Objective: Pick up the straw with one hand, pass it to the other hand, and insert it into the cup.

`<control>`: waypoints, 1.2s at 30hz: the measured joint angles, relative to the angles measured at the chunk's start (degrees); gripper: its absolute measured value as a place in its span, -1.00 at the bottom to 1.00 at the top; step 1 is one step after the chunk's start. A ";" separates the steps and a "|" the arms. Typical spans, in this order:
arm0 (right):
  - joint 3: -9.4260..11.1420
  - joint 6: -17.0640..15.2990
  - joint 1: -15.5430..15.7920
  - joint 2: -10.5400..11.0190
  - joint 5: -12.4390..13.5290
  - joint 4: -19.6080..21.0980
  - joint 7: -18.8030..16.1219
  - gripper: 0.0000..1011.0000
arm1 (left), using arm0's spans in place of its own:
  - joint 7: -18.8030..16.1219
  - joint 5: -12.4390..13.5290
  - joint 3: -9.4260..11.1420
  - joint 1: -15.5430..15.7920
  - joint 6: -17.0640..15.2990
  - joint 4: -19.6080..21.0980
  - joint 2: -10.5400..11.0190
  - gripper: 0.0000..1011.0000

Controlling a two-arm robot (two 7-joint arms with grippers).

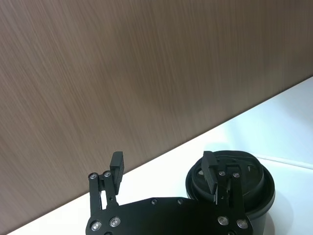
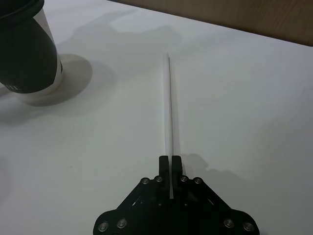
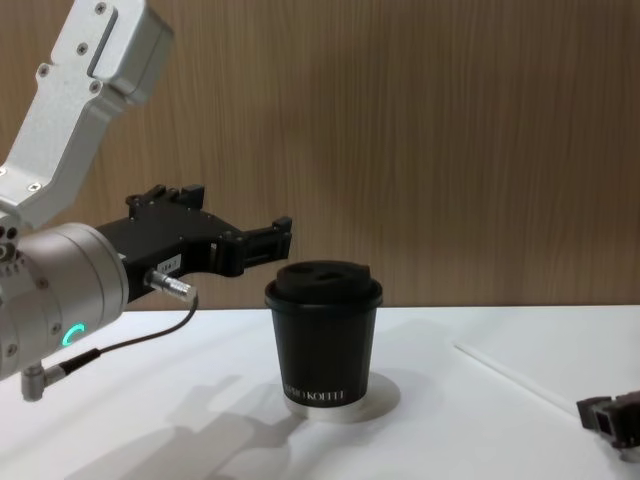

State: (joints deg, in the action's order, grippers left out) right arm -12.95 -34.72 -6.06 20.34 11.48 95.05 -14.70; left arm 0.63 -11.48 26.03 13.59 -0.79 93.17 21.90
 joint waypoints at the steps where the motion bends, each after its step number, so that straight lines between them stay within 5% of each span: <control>1: 0.21 0.14 0.01 -0.11 -0.06 0.00 0.08 -0.92 | 0.00 0.00 0.00 0.00 0.00 0.00 0.00 0.98; 21: 3.56 6.80 0.49 -1.92 -0.17 2.83 1.37 -1.00 | 0.00 0.00 0.00 0.00 0.00 0.00 0.00 0.98; 36: 6.87 19.27 1.23 -2.76 3.78 3.73 -1.63 -1.00 | 0.00 0.00 0.00 0.00 0.00 0.00 0.00 0.98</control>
State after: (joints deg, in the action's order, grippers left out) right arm -6.08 -15.45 -4.83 17.58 15.26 98.78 -16.33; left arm 0.63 -11.48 26.02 13.59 -0.79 93.18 21.89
